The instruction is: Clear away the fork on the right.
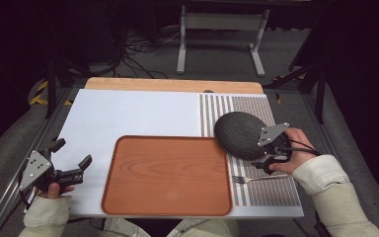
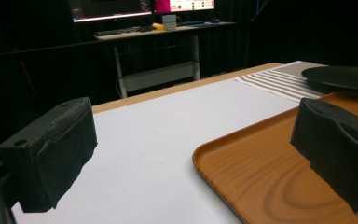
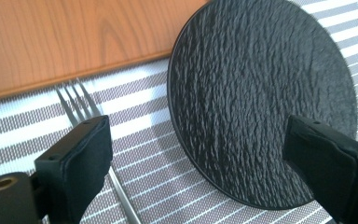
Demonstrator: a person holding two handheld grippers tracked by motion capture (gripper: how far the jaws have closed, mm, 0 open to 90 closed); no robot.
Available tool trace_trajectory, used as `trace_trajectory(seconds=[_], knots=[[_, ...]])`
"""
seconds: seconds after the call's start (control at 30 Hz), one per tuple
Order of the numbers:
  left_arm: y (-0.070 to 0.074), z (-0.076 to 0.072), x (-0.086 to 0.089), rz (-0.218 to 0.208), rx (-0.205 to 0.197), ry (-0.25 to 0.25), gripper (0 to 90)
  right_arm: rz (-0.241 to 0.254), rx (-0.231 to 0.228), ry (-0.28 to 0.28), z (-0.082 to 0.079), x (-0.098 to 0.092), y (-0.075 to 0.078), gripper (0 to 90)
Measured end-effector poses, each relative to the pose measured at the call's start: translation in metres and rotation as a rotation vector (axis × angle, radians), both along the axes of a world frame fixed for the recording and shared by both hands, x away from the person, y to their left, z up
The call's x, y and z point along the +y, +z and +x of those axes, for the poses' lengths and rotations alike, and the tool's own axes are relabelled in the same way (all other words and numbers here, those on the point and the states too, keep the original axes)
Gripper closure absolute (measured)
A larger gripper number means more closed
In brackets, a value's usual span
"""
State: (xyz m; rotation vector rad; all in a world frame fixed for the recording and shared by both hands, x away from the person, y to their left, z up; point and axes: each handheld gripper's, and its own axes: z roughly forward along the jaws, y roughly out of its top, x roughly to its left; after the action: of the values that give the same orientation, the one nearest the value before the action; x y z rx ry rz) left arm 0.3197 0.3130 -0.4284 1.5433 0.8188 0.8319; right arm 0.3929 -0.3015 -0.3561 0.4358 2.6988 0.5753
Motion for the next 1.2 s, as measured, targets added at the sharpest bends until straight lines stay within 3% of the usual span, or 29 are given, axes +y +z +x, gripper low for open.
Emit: trace_trajectory(seconds=[0.53,0.8,0.93,1.2], knots=[[0.0,0.0,0.0,0.0,0.002,0.0,0.7,-0.082,0.082,0.029,0.003,0.004,-0.006,12.9],[0.0,0.0,0.0,0.0,0.001,0.001,0.7,-0.094,0.114,0.053,0.004,0.007,-0.012,17.5],[0.0,0.0,0.0,0.0,0.001,0.001,0.7,-0.145,0.175,0.112,0.002,0.01,-0.019,27.6],[-0.001,0.0,0.0,-0.002,0.003,0.001,0.7,-0.248,0.323,0.151,0.003,0.011,-0.037,46.9]])
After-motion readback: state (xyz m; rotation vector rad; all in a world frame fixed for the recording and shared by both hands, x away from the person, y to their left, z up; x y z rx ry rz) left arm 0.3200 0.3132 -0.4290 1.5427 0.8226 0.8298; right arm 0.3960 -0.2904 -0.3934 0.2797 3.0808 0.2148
